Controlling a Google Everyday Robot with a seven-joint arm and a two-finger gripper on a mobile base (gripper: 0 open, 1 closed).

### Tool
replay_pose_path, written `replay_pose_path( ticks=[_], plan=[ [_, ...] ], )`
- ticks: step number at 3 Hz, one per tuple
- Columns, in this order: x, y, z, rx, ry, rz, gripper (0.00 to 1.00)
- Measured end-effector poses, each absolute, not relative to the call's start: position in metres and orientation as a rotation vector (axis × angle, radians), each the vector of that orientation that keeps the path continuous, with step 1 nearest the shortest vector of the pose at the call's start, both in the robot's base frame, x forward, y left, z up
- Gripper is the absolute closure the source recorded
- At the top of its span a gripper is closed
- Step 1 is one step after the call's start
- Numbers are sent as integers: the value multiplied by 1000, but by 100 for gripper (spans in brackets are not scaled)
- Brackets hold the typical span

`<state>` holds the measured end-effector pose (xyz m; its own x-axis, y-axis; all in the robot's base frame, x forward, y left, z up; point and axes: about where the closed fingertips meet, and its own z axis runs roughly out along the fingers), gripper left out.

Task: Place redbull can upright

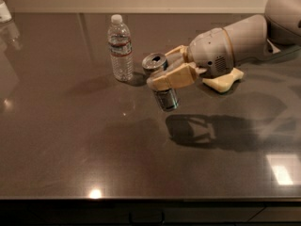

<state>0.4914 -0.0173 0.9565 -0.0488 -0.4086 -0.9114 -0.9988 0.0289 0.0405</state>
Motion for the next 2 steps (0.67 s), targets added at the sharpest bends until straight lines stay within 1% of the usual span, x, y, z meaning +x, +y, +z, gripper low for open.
replay_pose_path(
  ticks=[2],
  plan=[
    [497,-38,945,-1298,1532,1092,100]
  ],
)
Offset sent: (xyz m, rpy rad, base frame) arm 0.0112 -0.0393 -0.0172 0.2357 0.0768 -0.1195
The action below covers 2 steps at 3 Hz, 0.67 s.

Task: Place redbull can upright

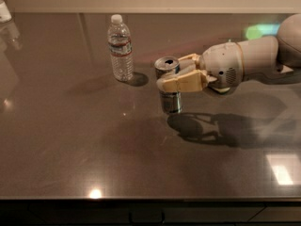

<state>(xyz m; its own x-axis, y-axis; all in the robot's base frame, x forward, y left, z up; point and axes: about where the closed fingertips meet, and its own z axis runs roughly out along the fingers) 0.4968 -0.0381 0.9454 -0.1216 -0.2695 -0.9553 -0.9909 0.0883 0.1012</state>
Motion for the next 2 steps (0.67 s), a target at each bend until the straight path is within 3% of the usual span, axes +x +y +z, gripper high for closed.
replay_pose_path(
  ticks=[2],
  plan=[
    [501,-50,938,-1201,1441,1146,100]
  ],
)
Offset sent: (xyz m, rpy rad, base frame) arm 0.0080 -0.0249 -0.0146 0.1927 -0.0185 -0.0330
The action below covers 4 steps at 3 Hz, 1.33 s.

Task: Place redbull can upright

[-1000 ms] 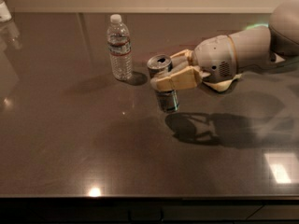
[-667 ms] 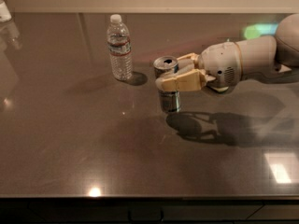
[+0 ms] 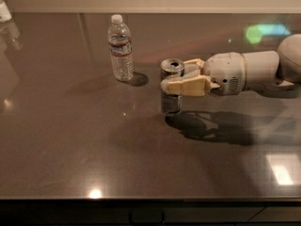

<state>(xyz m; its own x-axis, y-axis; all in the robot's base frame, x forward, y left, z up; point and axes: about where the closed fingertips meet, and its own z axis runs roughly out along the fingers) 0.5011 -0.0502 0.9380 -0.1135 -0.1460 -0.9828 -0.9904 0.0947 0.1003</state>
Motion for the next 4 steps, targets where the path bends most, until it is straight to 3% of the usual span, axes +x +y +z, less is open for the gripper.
replay_pose_path(
  ticks=[1,2,4],
  plan=[
    [501,-55,934,-1179,1409,1157,100],
    [500,-59,930,-1162,1380,1164,82],
    [500,-63,919,-1140,1369,1175,36]
  ],
)
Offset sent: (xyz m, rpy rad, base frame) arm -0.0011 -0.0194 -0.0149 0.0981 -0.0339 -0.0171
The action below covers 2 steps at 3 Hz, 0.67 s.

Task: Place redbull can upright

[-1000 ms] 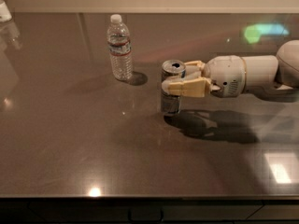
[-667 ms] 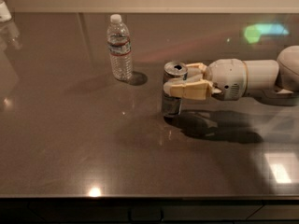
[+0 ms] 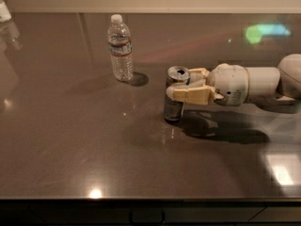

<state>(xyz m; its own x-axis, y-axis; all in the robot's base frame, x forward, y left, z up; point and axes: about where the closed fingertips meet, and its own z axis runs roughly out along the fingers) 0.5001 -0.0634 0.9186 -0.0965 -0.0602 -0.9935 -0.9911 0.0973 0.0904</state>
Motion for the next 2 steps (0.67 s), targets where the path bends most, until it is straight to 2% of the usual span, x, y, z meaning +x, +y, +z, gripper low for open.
replay_pose_path(
  ticks=[1,2],
  plan=[
    [500,-64,915,-1138,1372,1166,13],
    [500,-62,916,-1142,1369,1169,0]
  ],
)
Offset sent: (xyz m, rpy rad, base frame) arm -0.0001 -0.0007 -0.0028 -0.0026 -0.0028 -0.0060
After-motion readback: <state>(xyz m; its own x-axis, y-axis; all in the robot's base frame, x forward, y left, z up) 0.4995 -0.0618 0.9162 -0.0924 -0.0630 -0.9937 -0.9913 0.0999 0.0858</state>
